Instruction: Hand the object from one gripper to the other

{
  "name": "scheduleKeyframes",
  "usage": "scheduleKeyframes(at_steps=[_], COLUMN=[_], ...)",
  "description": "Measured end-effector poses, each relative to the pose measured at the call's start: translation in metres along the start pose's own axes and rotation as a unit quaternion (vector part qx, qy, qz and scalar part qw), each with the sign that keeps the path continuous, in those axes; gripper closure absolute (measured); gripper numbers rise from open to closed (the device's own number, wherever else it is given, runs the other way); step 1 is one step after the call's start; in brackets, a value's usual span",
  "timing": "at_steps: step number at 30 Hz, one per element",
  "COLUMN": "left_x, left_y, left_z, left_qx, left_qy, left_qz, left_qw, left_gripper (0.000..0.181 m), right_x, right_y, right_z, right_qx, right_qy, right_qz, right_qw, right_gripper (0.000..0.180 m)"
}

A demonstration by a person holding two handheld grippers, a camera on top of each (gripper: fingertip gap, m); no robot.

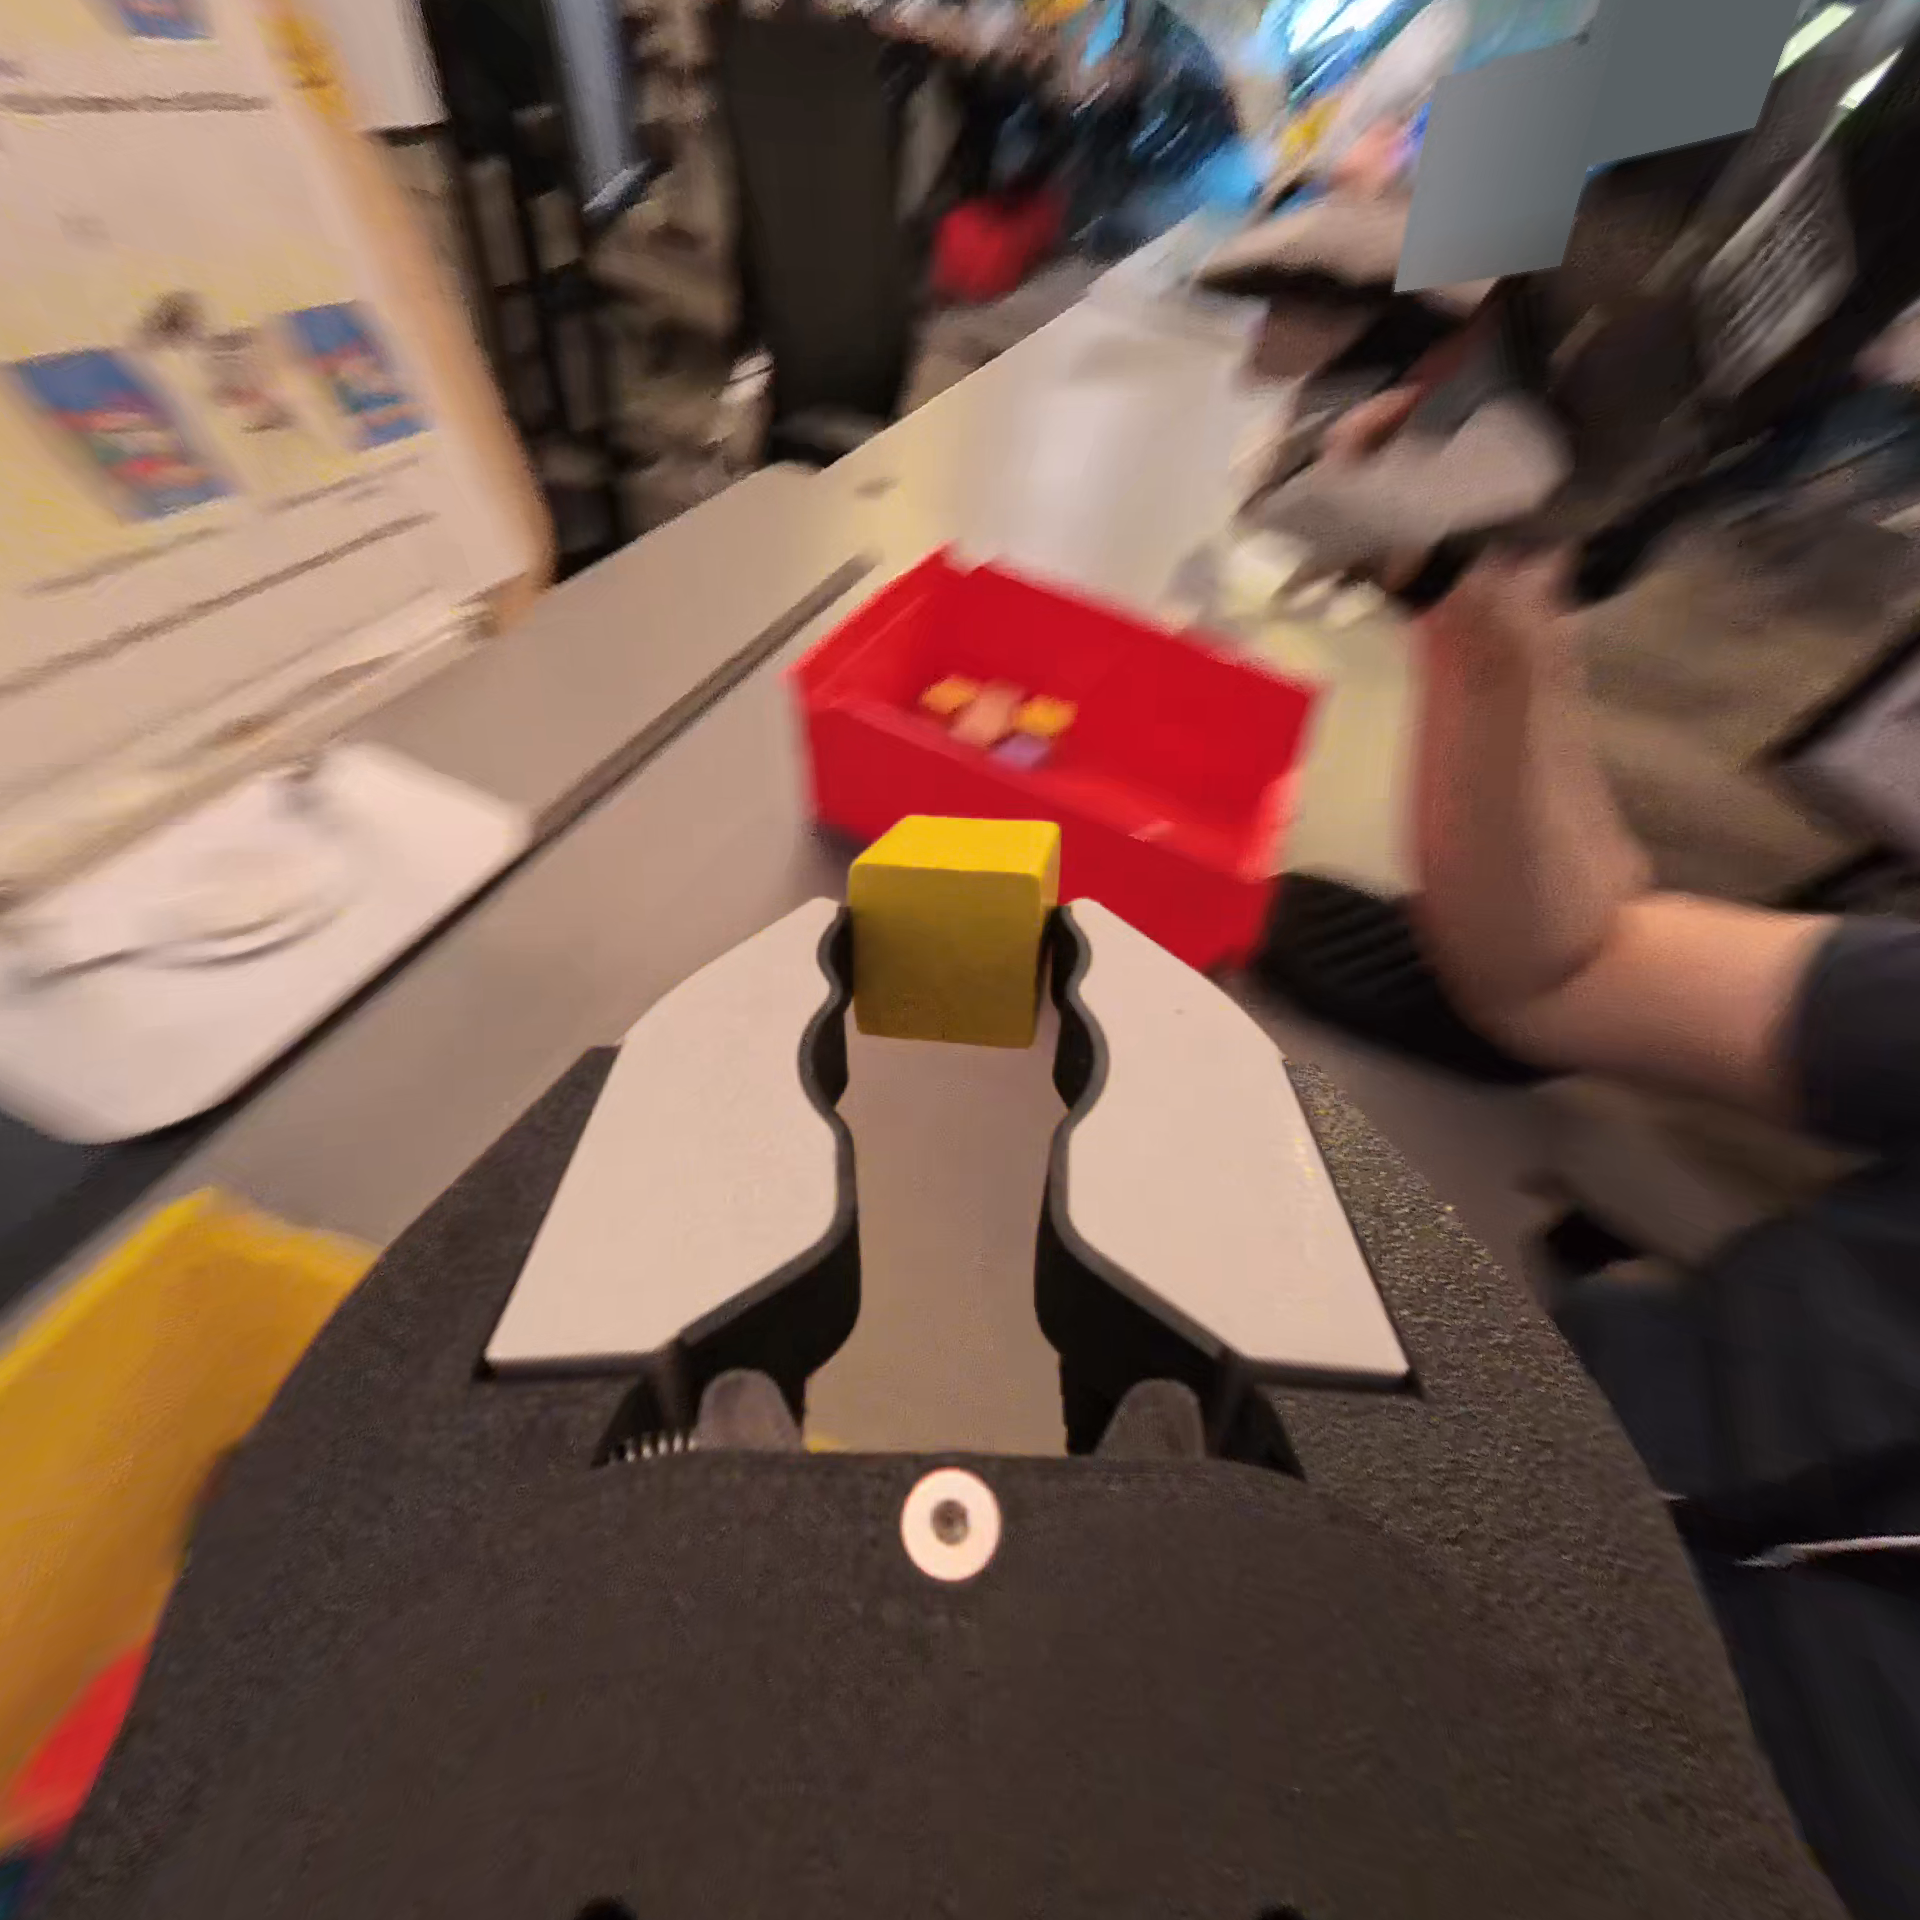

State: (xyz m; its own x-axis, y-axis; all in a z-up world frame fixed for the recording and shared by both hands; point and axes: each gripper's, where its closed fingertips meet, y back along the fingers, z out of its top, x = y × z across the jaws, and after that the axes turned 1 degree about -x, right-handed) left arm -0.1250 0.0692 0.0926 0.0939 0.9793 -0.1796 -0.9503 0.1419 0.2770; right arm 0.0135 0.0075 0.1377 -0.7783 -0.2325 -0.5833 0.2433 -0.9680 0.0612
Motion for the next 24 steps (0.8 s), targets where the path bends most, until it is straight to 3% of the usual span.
scheduleKeyframes(at_steps=[3,5,8,24], left_x=[-0.04,-0.055,-0.071,-0.1], left_y=[-0.018,-0.027,-0.035,-0.038], left_z=[0.012,0.012,0.013,0.019], left_qx=[-0.034,-0.032,-0.033,-0.04], left_qy=[0.098,0.134,0.148,0.126], left_qz=[-0.139,-0.195,-0.243,-0.288], left_qw=[0.985,0.971,0.958,0.948], left_gripper=[0.145,0.145,0.145,0.145], right_x=[0.056,0.079,0.092,0.105], right_y=[-0.003,-0.005,-0.01,-0.014], right_z=[0.042,0.052,0.058,0.058], right_qx=[-0.117,-0.148,-0.165,-0.173], right_qy=[0.115,0.176,0.184,0.171], right_qz=[0.036,0.03,0.018,0.044], right_qw=[0.986,0.973,0.969,0.969], right_gripper=[0.119,0.124,0.129,0.145])
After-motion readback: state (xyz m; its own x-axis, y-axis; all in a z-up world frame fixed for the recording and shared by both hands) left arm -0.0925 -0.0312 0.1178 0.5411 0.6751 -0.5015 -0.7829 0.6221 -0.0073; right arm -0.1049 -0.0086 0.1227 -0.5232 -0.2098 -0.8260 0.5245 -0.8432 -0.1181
